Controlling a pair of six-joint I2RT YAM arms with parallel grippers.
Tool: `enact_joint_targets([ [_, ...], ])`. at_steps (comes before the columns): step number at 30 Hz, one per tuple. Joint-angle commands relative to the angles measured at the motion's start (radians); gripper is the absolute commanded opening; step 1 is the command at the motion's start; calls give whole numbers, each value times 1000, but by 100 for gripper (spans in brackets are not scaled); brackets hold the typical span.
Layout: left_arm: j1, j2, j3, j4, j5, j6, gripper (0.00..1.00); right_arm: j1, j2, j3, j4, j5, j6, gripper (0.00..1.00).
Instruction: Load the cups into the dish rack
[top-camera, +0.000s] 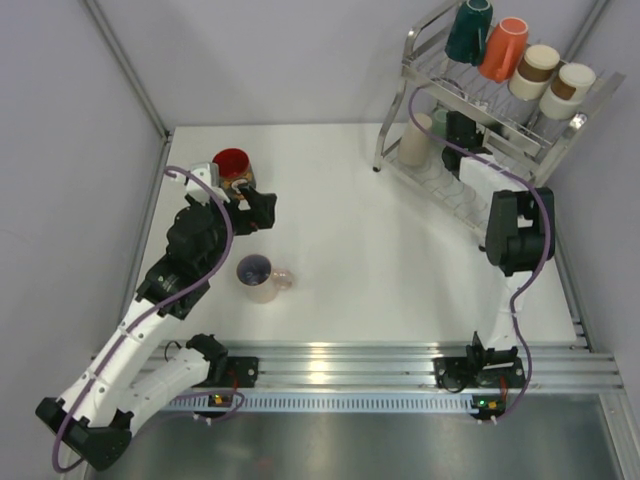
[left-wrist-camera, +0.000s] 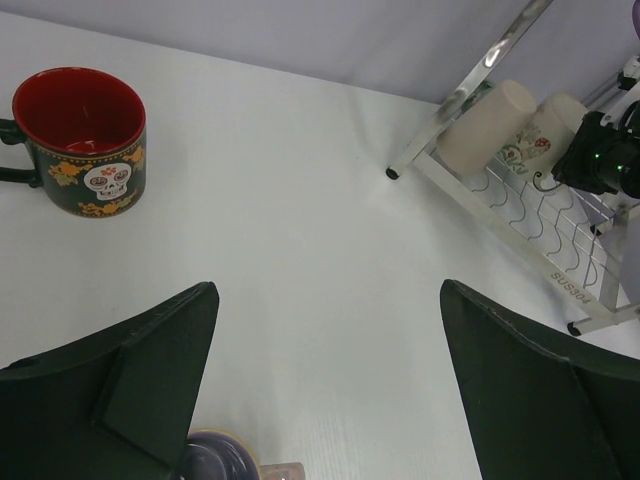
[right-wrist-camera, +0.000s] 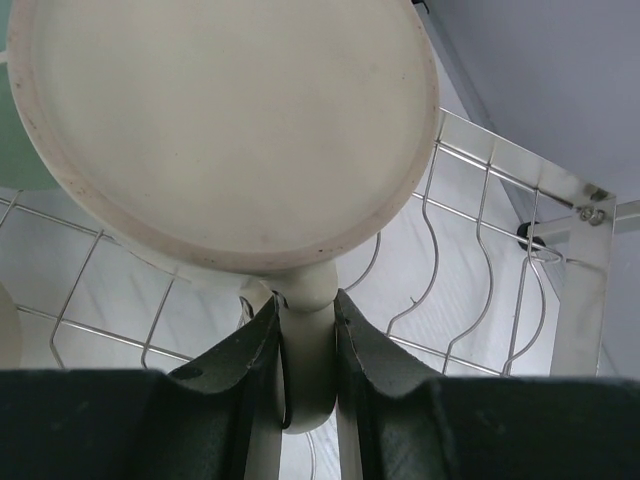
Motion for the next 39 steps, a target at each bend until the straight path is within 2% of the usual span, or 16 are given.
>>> enact_joint_targets([
  [1, 1, 5, 31, 54, 11, -15, 98, -23, -27, 37, 57, 64, -3, 22],
  [5, 3, 11, 31, 59, 22, -17, 98, -32, -27, 41, 48, 55, 13, 24],
  [7, 3, 10, 31, 59, 25, -17, 98, -35, -27, 43, 42, 41, 13, 30],
  [8, 3, 10, 31, 59, 25, -17, 98, -33, -36, 37, 40, 14, 13, 36],
  [12, 3, 1, 31, 59, 16, -15, 98, -30, -62, 23, 19, -49, 20, 48],
  [19, 3, -15, 26, 57, 20, -20, 98, -6, -148, -43, -15, -82, 19, 54],
  [23, 3, -8, 29, 57, 22, -12, 98, 17, -200, -78, -73, -77, 22, 61],
  [26, 3, -8, 26, 57, 17, -14, 97, 26, -220, -100, -122, -88, 37, 62],
  [31, 3, -16, 23, 57, 22, -15, 97, 39, -272, -180, -76, -114, 16, 62],
  [35, 1, -25, 22, 56, 20, -15, 97, 52, -303, -224, -55, -97, -10, 56],
  [39, 1, -21, 29, 57, 29, -21, 97, 69, -295, -224, -75, -89, -32, 55],
])
